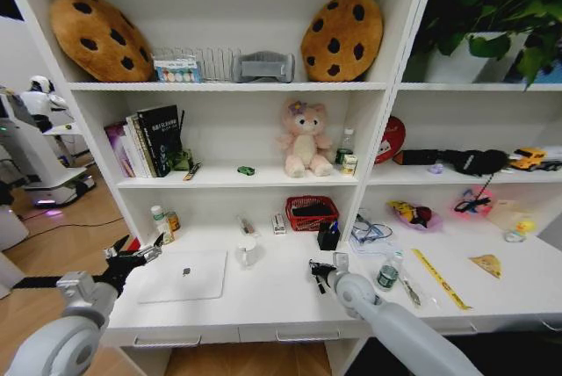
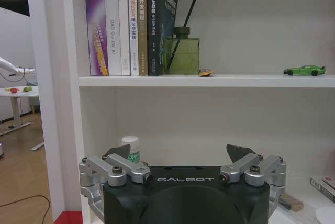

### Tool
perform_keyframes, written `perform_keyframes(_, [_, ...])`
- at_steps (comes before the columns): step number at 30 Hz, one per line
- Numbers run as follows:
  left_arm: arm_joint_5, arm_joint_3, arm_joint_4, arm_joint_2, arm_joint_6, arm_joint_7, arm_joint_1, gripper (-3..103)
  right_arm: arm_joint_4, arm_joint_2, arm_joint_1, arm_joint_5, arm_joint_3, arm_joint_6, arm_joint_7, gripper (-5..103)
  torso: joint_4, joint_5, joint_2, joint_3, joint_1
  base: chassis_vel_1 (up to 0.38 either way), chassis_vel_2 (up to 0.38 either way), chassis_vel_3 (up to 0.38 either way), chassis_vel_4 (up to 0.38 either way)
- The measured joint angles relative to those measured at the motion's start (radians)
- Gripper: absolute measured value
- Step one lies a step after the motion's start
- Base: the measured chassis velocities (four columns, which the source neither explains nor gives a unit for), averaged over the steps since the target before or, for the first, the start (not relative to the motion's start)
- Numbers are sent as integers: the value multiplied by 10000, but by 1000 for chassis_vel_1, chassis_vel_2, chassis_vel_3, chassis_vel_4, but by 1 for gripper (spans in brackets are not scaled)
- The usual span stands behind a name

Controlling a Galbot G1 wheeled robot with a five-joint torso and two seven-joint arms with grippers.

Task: Organize the objects on the table.

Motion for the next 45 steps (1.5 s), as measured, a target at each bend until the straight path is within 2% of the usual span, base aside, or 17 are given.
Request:
perform_keyframes(2, [0,0,0,0,0,0,0,100,-11,-4,-41,-276,35,202,-197,10,0,0,-1,1,0,0,0,0,0])
perform_keyframes(4, [0,0,0,0,0,1,0,100,-140,46,-201,-2376,152,2032,-1226,10,-1,-2,-2,1,0,0,0,0,0])
perform_keyframes(5, [0,0,0,0,0,1,0,100,-140,46,-201,-2376,152,2032,-1226,10,-1,-2,-2,1,0,0,0,0,0])
perform_keyframes(6, [0,0,0,0,0,0,0,100,-216,71,-223,-3101,182,2559,-1430,10,-2,-1,-2,1,0,0,0,0,0])
perform_keyframes(7, [0,0,0,0,0,0,0,100,-469,149,-243,-4739,272,3833,-1834,10,-1,-2,-2,1,0,0,0,0,0])
perform_keyframes(8, [0,0,-1,0,0,0,0,100,-661,204,-250,-5834,395,4775,-2149,10,-1,1,-2,1,0,0,0,0,0])
perform_keyframes(9, [0,0,0,0,0,-1,1,100,-765,237,-250,-6350,494,5292,-2265,10,-1,-1,-2,1,0,0,0,0,0])
perform_keyframes(10, [0,0,0,0,0,-1,1,100,-765,237,-250,-6350,494,5292,-2265,10,-1,-1,-2,1,0,0,0,0,0])
perform_keyframes(12, [0,0,0,0,0,0,0,100,-1049,314,-192,-6941,692,6146,-2330,10,-1,-2,-1,1,0,0,0,0,0])
perform_keyframes(15, [0,0,0,0,0,0,0,100,-1361,378,-39,-7078,777,6531,-2306,10,-2,-2,-2,1,0,0,0,0,0])
perform_keyframes(18, [0,0,0,0,0,-1,0,100,-2396,647,701,-7584,816,7373,-1988,10,-1,-3,-2,1,1,0,0,0,0])
perform_keyframes(30, [0,0,-1,0,0,0,0,100,-3620,1039,1588,-7784,773,7916,-1792,10,-1,-2,-2,0,1,0,0,0,0])
perform_keyframes(36, [0,0,0,0,0,1,0,100,-4572,1460,1901,-8344,649,8473,-1533,10,-2,-2,-1,0,1,0,0,0,0])
perform_keyframes(44, [0,0,0,0,0,1,0,100,-4915,1655,2002,-8478,528,8548,-1428,10,-1,-3,0,0,1,0,0,0,0])
perform_keyframes(45, [0,0,0,0,0,1,0,100,-4966,1678,2030,-8489,494,8562,-1413,8,-1,-2,0,0,1,0,0,0,0])
